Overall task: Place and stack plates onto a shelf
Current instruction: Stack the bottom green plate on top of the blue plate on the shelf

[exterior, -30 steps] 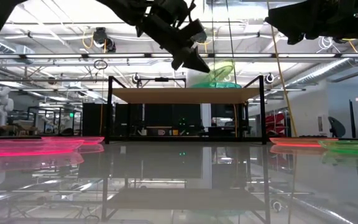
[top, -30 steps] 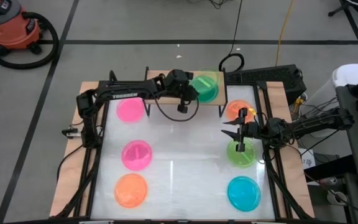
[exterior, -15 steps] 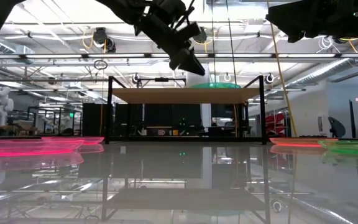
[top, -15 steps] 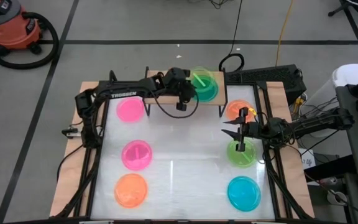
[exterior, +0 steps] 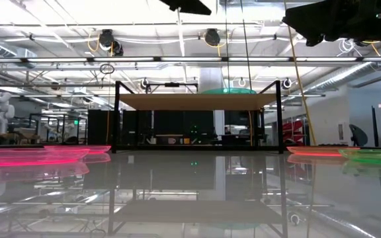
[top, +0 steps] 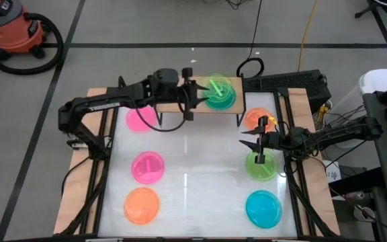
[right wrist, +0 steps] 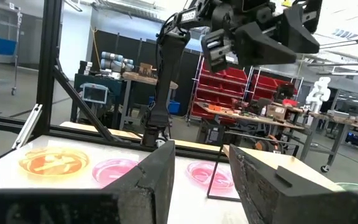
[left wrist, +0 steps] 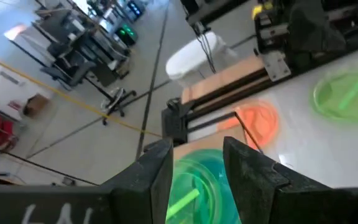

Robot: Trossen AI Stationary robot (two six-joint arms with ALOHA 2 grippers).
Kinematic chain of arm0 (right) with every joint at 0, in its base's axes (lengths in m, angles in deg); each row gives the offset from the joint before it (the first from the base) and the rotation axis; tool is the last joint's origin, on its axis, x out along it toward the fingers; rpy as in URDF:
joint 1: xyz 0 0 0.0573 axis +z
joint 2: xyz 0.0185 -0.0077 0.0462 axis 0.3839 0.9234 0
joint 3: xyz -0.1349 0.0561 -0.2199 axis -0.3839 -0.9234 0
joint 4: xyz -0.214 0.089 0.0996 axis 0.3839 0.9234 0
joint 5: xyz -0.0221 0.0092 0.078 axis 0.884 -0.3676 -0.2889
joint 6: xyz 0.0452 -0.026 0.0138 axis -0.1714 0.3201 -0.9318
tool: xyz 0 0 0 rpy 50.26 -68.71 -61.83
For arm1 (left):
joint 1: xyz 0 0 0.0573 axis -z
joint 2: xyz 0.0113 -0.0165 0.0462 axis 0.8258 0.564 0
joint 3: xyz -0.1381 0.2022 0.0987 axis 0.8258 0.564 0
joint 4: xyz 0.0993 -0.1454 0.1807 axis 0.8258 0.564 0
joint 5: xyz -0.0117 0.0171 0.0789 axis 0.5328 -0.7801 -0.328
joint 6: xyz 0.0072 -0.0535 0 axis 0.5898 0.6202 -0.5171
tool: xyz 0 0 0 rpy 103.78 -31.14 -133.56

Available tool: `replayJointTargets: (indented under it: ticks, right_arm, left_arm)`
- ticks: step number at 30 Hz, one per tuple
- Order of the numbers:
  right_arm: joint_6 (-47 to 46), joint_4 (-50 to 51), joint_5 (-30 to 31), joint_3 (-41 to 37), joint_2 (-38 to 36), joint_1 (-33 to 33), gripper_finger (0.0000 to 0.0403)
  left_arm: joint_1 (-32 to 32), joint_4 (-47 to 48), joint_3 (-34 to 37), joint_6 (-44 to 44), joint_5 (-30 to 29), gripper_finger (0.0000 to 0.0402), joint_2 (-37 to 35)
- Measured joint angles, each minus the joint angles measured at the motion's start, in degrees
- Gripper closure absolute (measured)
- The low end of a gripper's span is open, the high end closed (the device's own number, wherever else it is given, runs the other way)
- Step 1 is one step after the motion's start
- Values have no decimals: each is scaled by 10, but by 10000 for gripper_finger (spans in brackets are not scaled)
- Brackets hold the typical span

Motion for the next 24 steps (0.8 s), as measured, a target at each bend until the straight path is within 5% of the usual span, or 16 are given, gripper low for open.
replayJointTargets:
  ticks: [6, 24]
  right_arm:
    - [0, -6, 0, 0, 0, 0, 266]
    - [5, -9, 1, 0, 0, 0, 266]
  left_arm:
    - [-37, 3, 6, 18, 1, 254, 15]
    - [-121, -176, 12, 43, 5, 254, 212]
